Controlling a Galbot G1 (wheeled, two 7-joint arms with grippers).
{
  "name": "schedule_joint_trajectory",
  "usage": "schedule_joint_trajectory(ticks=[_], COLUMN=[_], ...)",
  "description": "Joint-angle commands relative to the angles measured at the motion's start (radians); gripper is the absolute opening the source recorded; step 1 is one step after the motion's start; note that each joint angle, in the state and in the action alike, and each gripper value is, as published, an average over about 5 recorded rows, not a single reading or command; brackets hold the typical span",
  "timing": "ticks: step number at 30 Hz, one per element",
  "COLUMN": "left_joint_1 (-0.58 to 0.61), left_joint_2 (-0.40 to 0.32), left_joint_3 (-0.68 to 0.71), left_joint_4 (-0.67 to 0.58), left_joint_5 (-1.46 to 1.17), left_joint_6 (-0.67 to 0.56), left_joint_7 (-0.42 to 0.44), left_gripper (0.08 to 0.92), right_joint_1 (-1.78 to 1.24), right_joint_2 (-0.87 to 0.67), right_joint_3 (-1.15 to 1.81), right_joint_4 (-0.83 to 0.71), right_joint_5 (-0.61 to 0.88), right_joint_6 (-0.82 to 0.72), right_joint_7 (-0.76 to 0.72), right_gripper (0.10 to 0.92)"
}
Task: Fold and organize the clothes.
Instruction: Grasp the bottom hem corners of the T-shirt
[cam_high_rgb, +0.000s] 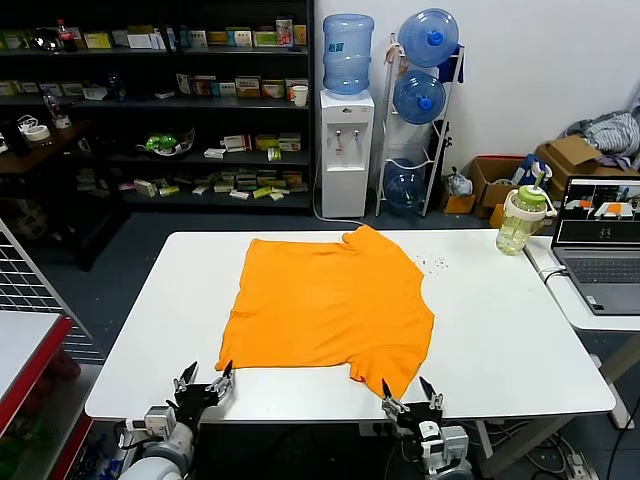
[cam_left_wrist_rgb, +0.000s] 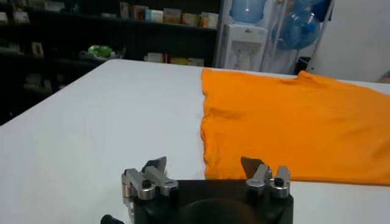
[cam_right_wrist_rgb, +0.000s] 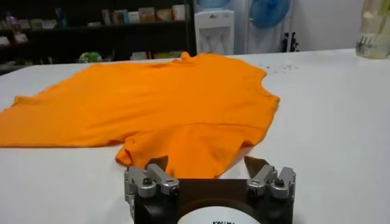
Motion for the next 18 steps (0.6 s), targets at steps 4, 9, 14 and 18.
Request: schedule_joint_trajectory(ticks=[4, 9, 14, 18], left_joint_1=[-0.038, -0.032, -0.031, -0.027], left_joint_2=[0.0, 0.0, -0.004, -0.003], left_joint_3=[0.024, 0.026, 0.03, 0.03], left_joint_4=[0.03, 0.021, 0.018, 0.002], left_joint_5=[-0.005, -0.005, -0.004, -0.006], left_joint_6=[0.004, 0.01, 0.011, 0.011], left_joint_7=[-0.009, -0.008, -0.011, -0.015], left_gripper=[0.645, 0.507, 0.36, 0.247], right_joint_1=[0.022, 0.014, 0.006, -0.006], right_joint_2=[0.001, 0.001, -0.001, -0.007], right_joint_3=[-0.01, -0.011, -0.01, -0.009], right_joint_4=[-0.033, -0.024, -0.013, 0.015], right_joint_5=[-0.005, -0.01, -0.009, 0.004], right_joint_6=[0.001, 0.005, 0.014, 0.028], right_joint_7=[0.001, -0.002, -0.006, -0.01], right_gripper=[0.563, 0.415, 0.268, 0.16])
